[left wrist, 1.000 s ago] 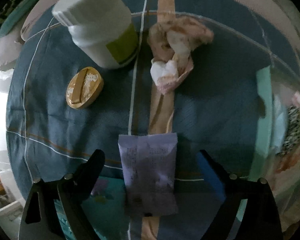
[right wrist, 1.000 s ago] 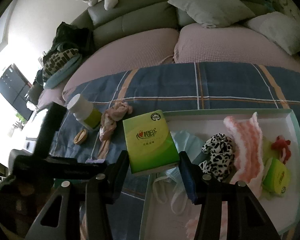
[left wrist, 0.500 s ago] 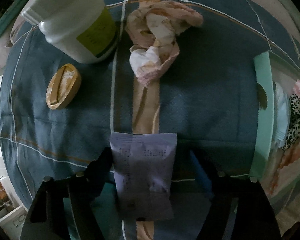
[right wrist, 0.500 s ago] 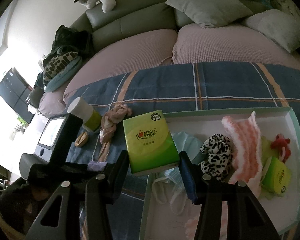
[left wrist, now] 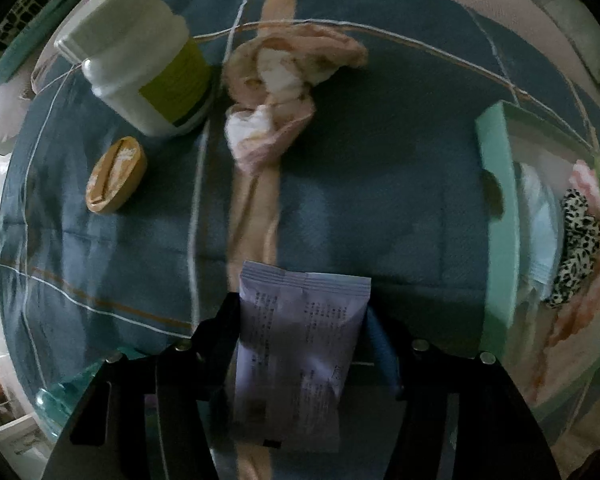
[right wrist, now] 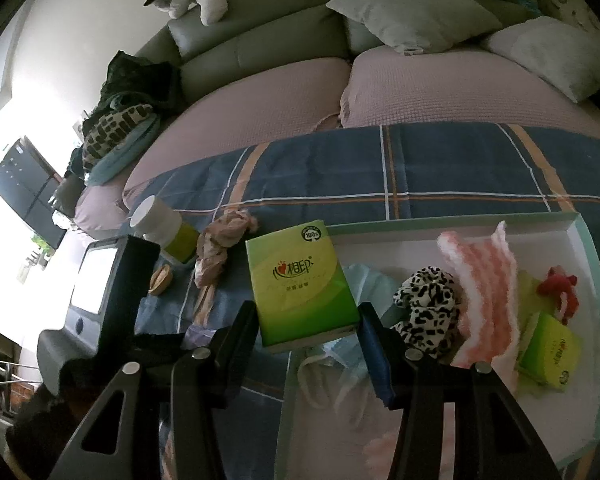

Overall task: Organize soft objects
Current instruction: 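Carry the green tissue pack and purple packet over the tray with both grippers, then lower the purple packet and tissue pack into the tray and open both grippers, then move both grippers back from the tray over the remaining items, then grasp the round orange case with the left gripper while the right gripper grasps the pink cloth scrunchie, then carry the orange case and pink scrunchie over the tray with both grippers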

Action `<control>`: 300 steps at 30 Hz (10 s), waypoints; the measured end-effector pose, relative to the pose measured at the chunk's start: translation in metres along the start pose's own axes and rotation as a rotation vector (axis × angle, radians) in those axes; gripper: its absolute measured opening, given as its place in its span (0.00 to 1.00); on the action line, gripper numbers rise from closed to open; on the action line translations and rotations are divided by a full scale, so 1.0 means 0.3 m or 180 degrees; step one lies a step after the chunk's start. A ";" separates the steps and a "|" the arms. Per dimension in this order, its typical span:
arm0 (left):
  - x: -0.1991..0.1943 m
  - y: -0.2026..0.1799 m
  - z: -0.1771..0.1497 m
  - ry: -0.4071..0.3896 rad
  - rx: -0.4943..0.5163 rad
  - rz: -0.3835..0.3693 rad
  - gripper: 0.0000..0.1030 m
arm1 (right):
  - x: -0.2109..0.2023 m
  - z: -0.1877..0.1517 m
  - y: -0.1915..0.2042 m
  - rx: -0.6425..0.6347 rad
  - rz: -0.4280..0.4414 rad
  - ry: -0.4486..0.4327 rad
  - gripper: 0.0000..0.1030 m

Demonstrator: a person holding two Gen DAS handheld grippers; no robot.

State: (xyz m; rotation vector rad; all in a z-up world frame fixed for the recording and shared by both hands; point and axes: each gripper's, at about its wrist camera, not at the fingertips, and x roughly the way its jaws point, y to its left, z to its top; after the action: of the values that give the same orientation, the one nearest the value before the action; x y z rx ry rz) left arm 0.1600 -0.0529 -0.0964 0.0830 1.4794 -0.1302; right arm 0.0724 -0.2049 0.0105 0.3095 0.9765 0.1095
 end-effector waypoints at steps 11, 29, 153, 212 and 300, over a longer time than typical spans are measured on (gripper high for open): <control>-0.004 -0.106 -0.048 -0.0240 0.0022 -0.0018 0.59 | 0.015 -0.001 -0.036 0.0060 -0.0135 0.0031 0.52; -0.236 -0.068 -0.086 -0.0813 -0.0003 -0.0343 0.58 | -0.090 0.002 -0.096 0.0234 -0.0178 -0.0187 0.52; -0.281 -0.088 -0.033 -0.1092 -0.0300 -0.0757 0.95 | -0.138 0.018 -0.389 0.0546 -0.1216 -0.0314 0.95; -0.311 0.562 -0.109 -0.1119 -0.1549 -0.0332 0.96 | 0.083 0.008 0.122 -0.0312 -0.0469 -0.0051 1.00; -0.215 0.541 0.055 -0.0615 -0.0658 -0.0624 0.52 | 0.278 0.087 0.252 -0.0298 0.0368 0.0200 0.08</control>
State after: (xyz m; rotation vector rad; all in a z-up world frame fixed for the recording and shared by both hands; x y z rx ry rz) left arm 0.1932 0.1079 -0.0345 -0.2368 1.2980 -0.1389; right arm 0.1442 -0.1192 -0.0193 0.2778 1.0124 0.2710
